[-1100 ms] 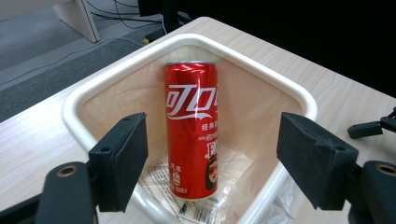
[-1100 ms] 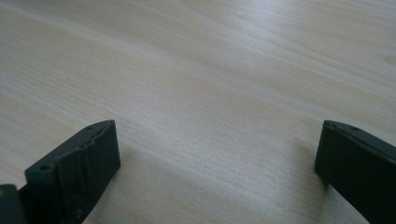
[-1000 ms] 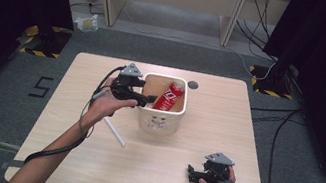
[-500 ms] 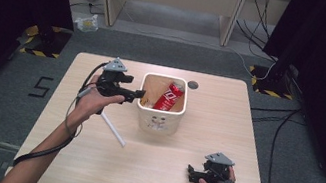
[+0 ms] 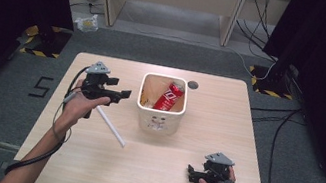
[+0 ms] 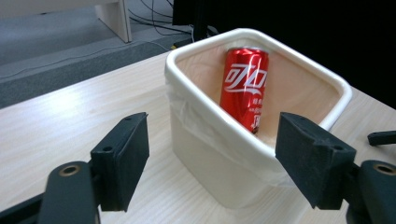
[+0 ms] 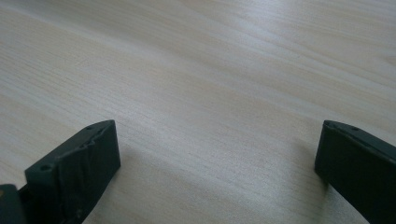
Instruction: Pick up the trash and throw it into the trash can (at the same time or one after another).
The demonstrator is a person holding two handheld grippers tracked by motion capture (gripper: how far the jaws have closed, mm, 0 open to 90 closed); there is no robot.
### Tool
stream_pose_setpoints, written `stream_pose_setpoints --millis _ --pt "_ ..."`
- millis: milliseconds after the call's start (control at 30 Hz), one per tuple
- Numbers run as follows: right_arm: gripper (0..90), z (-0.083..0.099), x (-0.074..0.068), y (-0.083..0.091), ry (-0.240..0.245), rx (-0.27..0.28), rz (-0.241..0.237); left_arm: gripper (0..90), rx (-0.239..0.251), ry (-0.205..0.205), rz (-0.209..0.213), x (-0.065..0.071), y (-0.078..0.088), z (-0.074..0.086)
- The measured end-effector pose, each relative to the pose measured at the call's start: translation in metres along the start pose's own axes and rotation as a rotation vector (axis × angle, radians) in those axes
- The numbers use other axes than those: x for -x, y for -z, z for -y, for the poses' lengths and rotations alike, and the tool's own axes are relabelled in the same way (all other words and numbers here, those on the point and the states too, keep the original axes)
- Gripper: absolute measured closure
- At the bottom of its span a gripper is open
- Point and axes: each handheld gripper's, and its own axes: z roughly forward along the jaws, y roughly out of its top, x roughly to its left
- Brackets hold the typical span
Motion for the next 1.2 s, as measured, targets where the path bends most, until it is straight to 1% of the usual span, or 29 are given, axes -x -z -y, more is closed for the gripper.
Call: stream_pose_setpoints --millis 67,133,167,200,233,300,333,400,467,500,533,600,633,700,767,800,833,867,1000,1067,1100,1200 --pt "0.3 0.0 0.0 0.0 -0.001 0.0 0.0 25.5 0.002 0.004 0.002 0.001 0.0 0.006" --pt "0.4 0.0 0.0 0.0 -0.002 0.0 0.0 25.5 -0.006 0.001 -0.006 0.002 -0.001 0.012" --pt "0.3 0.0 0.0 0.0 -0.001 0.0 0.0 25.5 -0.004 0.008 -0.012 0.002 -0.001 0.017" --pt "0.3 0.0 0.0 0.0 -0.001 0.0 0.0 25.5 -0.004 0.008 -0.012 0.002 -0.001 0.017" --pt "0.3 0.0 0.0 0.0 -0.001 0.0 0.0 25.5 -0.007 0.014 -0.015 0.002 -0.001 0.023" --pt "0.4 0.0 0.0 0.0 -0.001 0.0 0.0 25.5 -0.008 0.018 -0.017 0.001 -0.002 0.026" --pt "0.3 0.0 0.0 0.0 -0.001 0.0 0.0 25.5 -0.009 0.023 -0.029 0.0 -0.002 0.03" --pt "0.3 0.0 0.0 0.0 -0.001 0.0 0.0 25.7 -0.016 0.023 -0.043 -0.002 -0.003 0.035" --pt "0.3 0.0 0.0 0.0 -0.001 0.0 0.0 25.7 -0.017 0.024 -0.05 -0.003 -0.004 0.037" --pt "0.4 0.0 0.0 0.0 -0.001 0.0 0.0 25.7 -0.023 0.029 -0.058 -0.004 -0.005 0.041" --pt "0.4 0.0 0.0 0.0 -0.001 0.0 0.0 25.8 -0.023 0.029 -0.058 -0.004 -0.005 0.041" --pt "0.3 0.0 0.0 0.0 -0.001 0.0 0.0 25.8 -0.028 0.042 -0.062 -0.007 -0.007 0.049" --pt "0.3 0.0 0.0 0.0 -0.002 0.0 0.0 25.8 -0.028 0.042 -0.062 -0.007 -0.007 0.049" --pt "0.4 0.0 0.0 0.0 -0.001 0.0 0.0 26.0 -0.036 0.048 -0.063 -0.009 -0.008 0.055" --pt "0.3 0.0 0.0 0.0 -0.001 0.0 0.0 26.0 -0.044 0.054 -0.072 -0.011 -0.009 0.061" --pt "0.4 0.0 0.0 0.0 -0.001 0.0 0.0 26.1 -0.046 0.062 -0.077 -0.012 -0.01 0.066" --pt "0.4 0.0 0.0 0.0 -0.001 0.0 0.0 26.1 -0.046 0.062 -0.077 -0.012 -0.01 0.066" --pt "0.4 0.0 0.0 0.0 -0.001 0.0 0.0 26.1 -0.05 0.066 -0.085 -0.014 -0.01 0.071" --pt "0.3 0.0 0.0 0.0 -0.001 0.0 0.0 26.2 -0.045 0.075 -0.097 -0.017 -0.01 0.075" --pt "0.3 0.0 0.0 0.0 -0.001 0.0 0.0 26.3 -0.043 0.072 -0.107 -0.018 -0.01 0.078" --pt "0.3 0.0 0.0 0.0 -0.001 0.0 0.0 26.4 -0.042 0.079 -0.111 -0.019 -0.01 0.081" --pt "0.3 0.0 0.0 0.0 -0.001 0.0 0.0 26.6 -0.046 0.081 -0.116 -0.019 -0.011 0.085"
